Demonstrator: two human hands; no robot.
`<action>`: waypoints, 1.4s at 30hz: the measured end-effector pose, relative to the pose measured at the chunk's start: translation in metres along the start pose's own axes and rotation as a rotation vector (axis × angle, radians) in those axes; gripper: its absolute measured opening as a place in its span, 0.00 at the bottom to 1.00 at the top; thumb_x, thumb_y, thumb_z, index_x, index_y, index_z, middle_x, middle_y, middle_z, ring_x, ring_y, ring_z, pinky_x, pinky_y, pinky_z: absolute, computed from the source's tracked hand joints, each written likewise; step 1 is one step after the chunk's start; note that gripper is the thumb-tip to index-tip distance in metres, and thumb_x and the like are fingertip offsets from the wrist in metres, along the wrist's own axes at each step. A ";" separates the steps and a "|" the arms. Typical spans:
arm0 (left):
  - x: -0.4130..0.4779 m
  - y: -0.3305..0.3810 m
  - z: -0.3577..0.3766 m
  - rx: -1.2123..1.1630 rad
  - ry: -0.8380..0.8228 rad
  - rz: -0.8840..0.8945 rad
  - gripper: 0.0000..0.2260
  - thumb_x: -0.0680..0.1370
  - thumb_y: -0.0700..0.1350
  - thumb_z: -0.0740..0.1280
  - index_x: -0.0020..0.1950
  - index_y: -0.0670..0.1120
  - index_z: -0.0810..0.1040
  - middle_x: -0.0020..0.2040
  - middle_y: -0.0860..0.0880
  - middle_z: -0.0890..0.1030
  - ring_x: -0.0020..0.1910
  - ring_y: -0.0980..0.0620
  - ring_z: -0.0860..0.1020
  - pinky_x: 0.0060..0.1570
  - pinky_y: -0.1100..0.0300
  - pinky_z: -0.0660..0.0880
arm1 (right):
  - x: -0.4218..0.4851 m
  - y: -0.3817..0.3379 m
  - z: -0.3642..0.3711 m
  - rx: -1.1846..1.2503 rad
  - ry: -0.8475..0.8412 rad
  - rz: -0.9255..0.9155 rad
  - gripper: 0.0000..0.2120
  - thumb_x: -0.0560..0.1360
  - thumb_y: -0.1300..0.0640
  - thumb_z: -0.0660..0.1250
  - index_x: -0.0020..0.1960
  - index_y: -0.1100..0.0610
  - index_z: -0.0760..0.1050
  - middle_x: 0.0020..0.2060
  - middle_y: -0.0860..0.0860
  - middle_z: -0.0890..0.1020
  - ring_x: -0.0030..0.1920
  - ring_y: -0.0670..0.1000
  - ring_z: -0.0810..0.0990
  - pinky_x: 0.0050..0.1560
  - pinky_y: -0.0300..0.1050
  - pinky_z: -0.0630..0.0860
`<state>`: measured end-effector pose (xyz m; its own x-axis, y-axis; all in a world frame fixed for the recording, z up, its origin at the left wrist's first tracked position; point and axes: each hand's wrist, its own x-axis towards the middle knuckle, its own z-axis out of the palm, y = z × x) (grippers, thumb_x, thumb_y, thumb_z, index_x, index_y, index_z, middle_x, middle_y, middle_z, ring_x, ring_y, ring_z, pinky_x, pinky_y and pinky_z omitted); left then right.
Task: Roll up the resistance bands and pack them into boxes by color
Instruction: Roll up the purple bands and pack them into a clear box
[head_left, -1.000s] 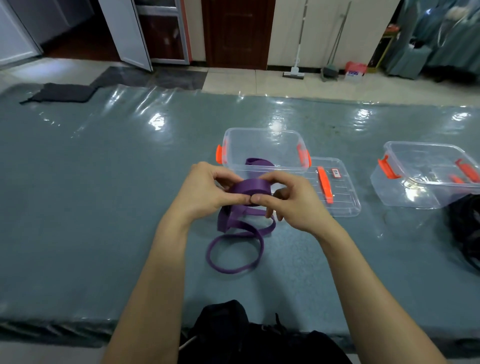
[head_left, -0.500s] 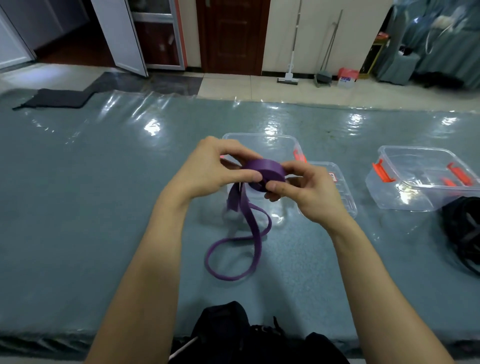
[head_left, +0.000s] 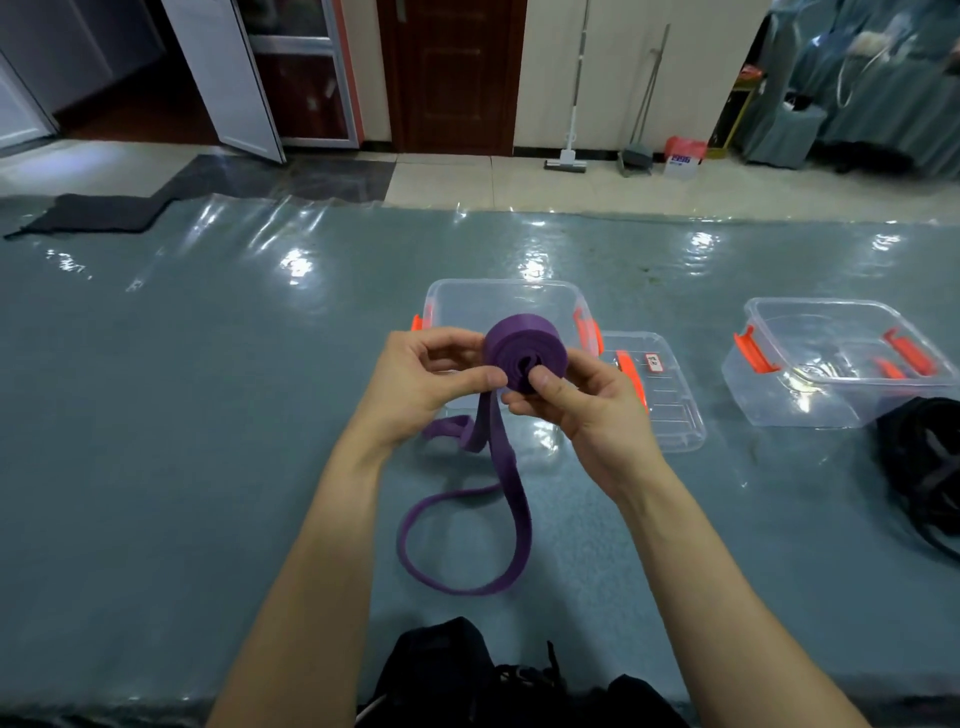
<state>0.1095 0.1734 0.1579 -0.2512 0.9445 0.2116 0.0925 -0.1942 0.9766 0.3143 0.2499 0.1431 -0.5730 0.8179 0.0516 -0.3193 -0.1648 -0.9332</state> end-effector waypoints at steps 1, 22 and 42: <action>0.000 0.000 0.000 0.014 0.004 0.003 0.13 0.68 0.47 0.86 0.51 0.53 0.91 0.49 0.45 0.91 0.49 0.47 0.89 0.57 0.53 0.85 | 0.001 0.002 -0.001 0.001 -0.001 0.014 0.23 0.69 0.55 0.80 0.61 0.64 0.83 0.54 0.64 0.88 0.47 0.64 0.89 0.53 0.50 0.86; 0.022 0.046 -0.003 0.941 -0.342 0.083 0.15 0.66 0.58 0.83 0.49 0.55 0.91 0.41 0.57 0.89 0.43 0.58 0.86 0.51 0.52 0.84 | 0.005 -0.010 -0.007 -1.102 -0.144 -0.284 0.10 0.73 0.45 0.81 0.44 0.40 0.79 0.37 0.41 0.83 0.38 0.46 0.82 0.42 0.48 0.79; 0.030 0.057 0.028 -0.076 -0.031 0.093 0.15 0.68 0.46 0.83 0.55 0.50 0.91 0.53 0.44 0.90 0.52 0.48 0.88 0.54 0.59 0.83 | 0.004 -0.074 -0.007 0.122 0.009 -0.192 0.18 0.71 0.55 0.80 0.56 0.63 0.83 0.51 0.59 0.88 0.49 0.60 0.89 0.49 0.48 0.86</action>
<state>0.1346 0.1978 0.2183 -0.2151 0.9289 0.3014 0.0402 -0.2999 0.9531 0.3413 0.2695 0.2096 -0.4862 0.8456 0.2204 -0.5110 -0.0705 -0.8567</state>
